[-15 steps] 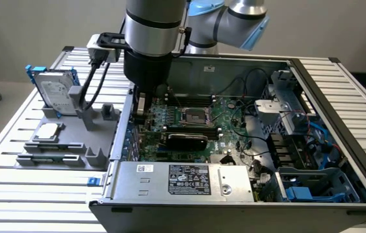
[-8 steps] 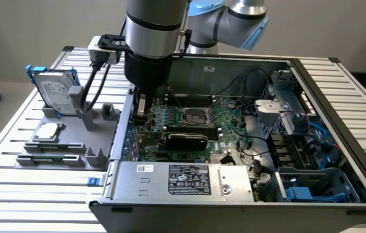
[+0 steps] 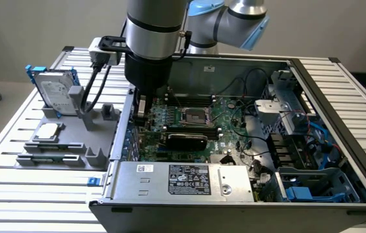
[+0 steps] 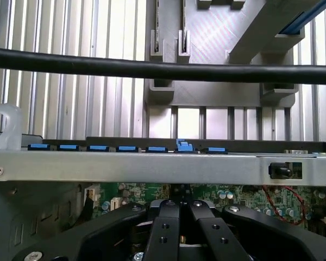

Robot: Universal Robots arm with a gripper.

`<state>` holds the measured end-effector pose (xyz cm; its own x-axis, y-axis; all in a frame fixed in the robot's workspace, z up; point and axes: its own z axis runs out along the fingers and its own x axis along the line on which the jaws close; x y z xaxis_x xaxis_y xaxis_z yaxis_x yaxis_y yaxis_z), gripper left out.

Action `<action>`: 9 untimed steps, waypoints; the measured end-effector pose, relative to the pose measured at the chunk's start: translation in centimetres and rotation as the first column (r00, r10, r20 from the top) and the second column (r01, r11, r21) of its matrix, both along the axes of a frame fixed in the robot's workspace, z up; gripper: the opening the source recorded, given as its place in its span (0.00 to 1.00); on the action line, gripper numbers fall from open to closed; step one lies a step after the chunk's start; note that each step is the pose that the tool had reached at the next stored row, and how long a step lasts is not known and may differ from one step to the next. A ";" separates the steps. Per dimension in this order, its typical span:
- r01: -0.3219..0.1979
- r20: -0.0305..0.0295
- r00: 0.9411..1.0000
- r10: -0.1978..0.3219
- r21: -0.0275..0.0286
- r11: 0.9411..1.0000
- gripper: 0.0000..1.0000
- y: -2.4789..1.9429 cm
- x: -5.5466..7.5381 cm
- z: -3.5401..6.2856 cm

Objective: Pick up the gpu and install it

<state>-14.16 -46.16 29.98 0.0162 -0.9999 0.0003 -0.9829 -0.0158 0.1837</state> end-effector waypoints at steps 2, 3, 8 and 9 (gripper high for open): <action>0.000 0.000 1.000 0.000 0.000 1.000 0.11 0.01 0.0 -0.01; 0.000 0.000 1.000 0.000 0.000 1.000 0.11 0.01 0.0 -0.02; 0.000 0.000 1.000 0.000 0.000 1.000 0.11 0.08 0.1 -0.05; 0.000 0.000 1.000 0.000 0.000 1.000 0.11 0.10 0.1 -0.06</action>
<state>-14.03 -46.06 29.93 0.0158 -0.9999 -0.0001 -0.9829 -0.0155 0.1834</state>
